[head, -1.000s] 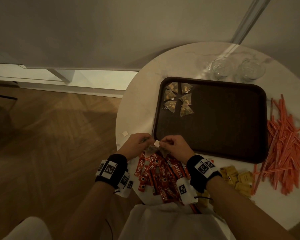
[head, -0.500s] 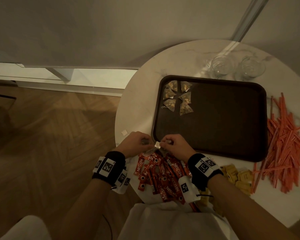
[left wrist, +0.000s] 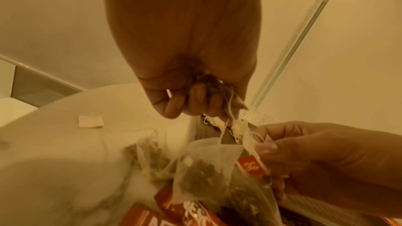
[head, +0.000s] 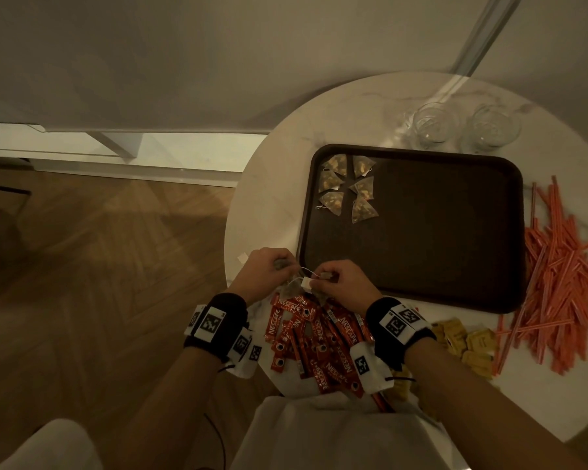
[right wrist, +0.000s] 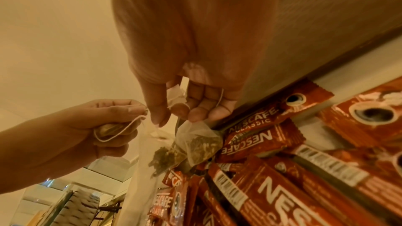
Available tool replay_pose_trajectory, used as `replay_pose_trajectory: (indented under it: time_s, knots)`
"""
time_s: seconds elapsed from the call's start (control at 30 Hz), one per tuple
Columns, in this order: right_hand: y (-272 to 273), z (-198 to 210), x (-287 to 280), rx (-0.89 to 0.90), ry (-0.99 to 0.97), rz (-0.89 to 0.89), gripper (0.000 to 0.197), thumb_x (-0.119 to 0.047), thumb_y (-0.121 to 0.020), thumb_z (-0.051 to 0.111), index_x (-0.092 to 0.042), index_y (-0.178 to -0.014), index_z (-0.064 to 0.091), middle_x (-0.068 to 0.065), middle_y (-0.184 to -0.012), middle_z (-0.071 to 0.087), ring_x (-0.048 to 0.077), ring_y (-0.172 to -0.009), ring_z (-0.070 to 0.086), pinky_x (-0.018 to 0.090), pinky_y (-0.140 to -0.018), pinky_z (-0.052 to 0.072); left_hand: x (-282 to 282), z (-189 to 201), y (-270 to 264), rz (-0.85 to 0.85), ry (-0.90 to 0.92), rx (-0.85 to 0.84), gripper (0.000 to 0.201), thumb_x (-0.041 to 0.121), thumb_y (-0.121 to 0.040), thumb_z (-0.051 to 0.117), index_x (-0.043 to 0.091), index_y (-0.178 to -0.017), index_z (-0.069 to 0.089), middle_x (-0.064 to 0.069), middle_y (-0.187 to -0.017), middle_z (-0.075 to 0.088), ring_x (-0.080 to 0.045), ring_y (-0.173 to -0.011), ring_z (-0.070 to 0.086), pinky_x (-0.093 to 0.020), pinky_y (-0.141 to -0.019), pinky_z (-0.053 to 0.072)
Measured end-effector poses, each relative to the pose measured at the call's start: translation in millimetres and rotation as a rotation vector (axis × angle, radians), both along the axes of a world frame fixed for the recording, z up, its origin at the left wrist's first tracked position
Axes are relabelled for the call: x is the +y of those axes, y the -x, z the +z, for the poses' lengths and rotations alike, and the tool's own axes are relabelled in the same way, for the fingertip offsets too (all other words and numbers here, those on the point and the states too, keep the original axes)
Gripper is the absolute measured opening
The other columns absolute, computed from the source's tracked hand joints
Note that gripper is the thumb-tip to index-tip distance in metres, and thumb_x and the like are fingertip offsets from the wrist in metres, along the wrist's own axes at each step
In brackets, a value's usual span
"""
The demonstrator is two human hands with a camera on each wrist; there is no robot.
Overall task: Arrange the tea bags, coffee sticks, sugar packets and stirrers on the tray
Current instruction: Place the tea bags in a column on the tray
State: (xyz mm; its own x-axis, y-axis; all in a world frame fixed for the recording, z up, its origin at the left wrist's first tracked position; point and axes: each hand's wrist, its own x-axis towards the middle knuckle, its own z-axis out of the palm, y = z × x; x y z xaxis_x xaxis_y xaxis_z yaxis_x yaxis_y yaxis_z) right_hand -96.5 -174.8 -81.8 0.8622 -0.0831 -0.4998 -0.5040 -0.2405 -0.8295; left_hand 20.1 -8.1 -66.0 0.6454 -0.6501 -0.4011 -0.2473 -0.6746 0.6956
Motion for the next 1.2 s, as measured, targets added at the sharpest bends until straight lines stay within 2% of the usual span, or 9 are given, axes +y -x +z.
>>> replay_pose_trajectory:
  time_s: [0.2, 0.37, 0.43, 0.5, 0.6, 0.77, 0.9, 1.0, 1.2]
  knots:
    - [1.5, -2.8, -0.9, -0.026, -0.076, -0.029, 0.01, -0.018, -0.091, 0.069, -0.013, -0.095, 0.076, 0.0, -0.085, 0.073, 0.005, -0.076, 0.066, 0.014, -0.07, 0.05, -1.4, -14.9, 2.1, 0.103, -0.008, -0.078, 0.007, 0.018, -0.092, 0.066, 0.017, -0.087, 0.072, 0.006, -0.084, 0.069, -0.008, -0.081, 0.063, -0.024, -0.076, 0.049]
    - [3.5, -3.2, -2.8, -0.013, -0.073, -0.034, 0.009, -0.021, -0.092, 0.068, -0.017, -0.092, 0.075, 0.003, -0.085, 0.073, 0.007, -0.077, 0.066, 0.015, -0.071, 0.05, -1.9, -13.8, 3.2, 0.191, 0.033, -0.143, 0.009, 0.014, -0.092, 0.064, 0.017, -0.093, 0.072, 0.011, -0.082, 0.066, -0.002, -0.074, 0.062, -0.016, -0.07, 0.048]
    - [3.3, -4.1, -3.5, -0.021, -0.076, -0.039, 0.01, -0.021, -0.093, 0.067, -0.016, -0.093, 0.075, 0.002, -0.085, 0.073, 0.006, -0.078, 0.066, 0.012, -0.07, 0.049, 0.1, -12.2, 1.1, 0.174, 0.027, -0.153, 0.011, 0.014, -0.092, 0.063, 0.02, -0.091, 0.072, 0.011, -0.08, 0.066, -0.002, -0.071, 0.063, -0.021, -0.069, 0.052]
    - [3.5, -5.8, -3.8, -0.023, -0.091, -0.057, 0.011, -0.021, -0.094, 0.065, -0.016, -0.093, 0.075, -0.003, -0.082, 0.072, -0.002, -0.073, 0.064, 0.009, -0.067, 0.047, 2.9, -10.4, -1.6, 0.091, -0.044, -0.155, 0.012, 0.016, -0.093, 0.061, 0.021, -0.093, 0.072, 0.01, -0.082, 0.067, -0.003, -0.072, 0.063, -0.026, -0.073, 0.055]
    - [4.4, -9.9, -4.2, -0.019, -0.096, -0.095, 0.016, -0.022, -0.096, 0.063, -0.014, -0.092, 0.076, -0.007, -0.077, 0.069, -0.007, -0.068, 0.06, 0.013, -0.067, 0.045, 7.3, -6.6, -4.2, -0.021, -0.143, -0.161, 0.011, 0.021, -0.093, 0.062, 0.023, -0.095, 0.073, 0.008, -0.085, 0.068, -0.005, -0.075, 0.062, -0.03, -0.075, 0.055]
    - [4.7, -8.6, -3.7, -0.035, -0.124, -0.103, 0.014, -0.021, -0.095, 0.063, -0.016, -0.092, 0.076, -0.004, -0.082, 0.071, 0.002, -0.076, 0.065, 0.02, -0.074, 0.051, 4.5, 7.5, 0.2, -0.035, 0.002, 0.092, 0.005, 0.02, -0.087, 0.073, 0.018, -0.091, 0.076, 0.01, -0.088, 0.071, -0.003, -0.082, 0.066, -0.024, -0.079, 0.054]
    - [6.6, -8.8, -2.9, -0.038, -0.132, -0.104, 0.016, -0.021, -0.095, 0.063, -0.014, -0.1, 0.077, -0.003, -0.089, 0.074, 0.004, -0.082, 0.067, 0.015, -0.074, 0.05, -2.0, 4.6, 3.9, -0.017, -0.013, 0.064, 0.005, 0.022, -0.088, 0.071, 0.021, -0.089, 0.075, 0.01, -0.085, 0.071, -0.006, -0.082, 0.066, -0.028, -0.077, 0.055]
    - [7.4, -10.7, -3.0, -0.032, -0.138, -0.105, 0.016, -0.022, -0.095, 0.064, -0.016, -0.101, 0.077, -0.005, -0.091, 0.075, 0.002, -0.083, 0.068, 0.013, -0.074, 0.05, -6.2, 1.2, 5.1, -0.027, -0.048, 0.041, 0.003, 0.025, -0.087, 0.071, 0.025, -0.087, 0.074, 0.012, -0.083, 0.068, -0.003, -0.081, 0.063, -0.024, -0.072, 0.049]
    - [7.3, -12.1, -2.0, -0.03, -0.128, -0.156, 0.016, -0.021, -0.096, 0.063, -0.012, -0.094, 0.075, -0.001, -0.086, 0.073, 0.005, -0.079, 0.067, 0.019, -0.073, 0.052, -6.4, -0.8, 7.5, 0.012, -0.045, -0.014, 0.005, 0.025, -0.086, 0.073, 0.02, -0.085, 0.076, 0.01, -0.079, 0.069, -0.005, -0.078, 0.064, -0.025, -0.074, 0.053]
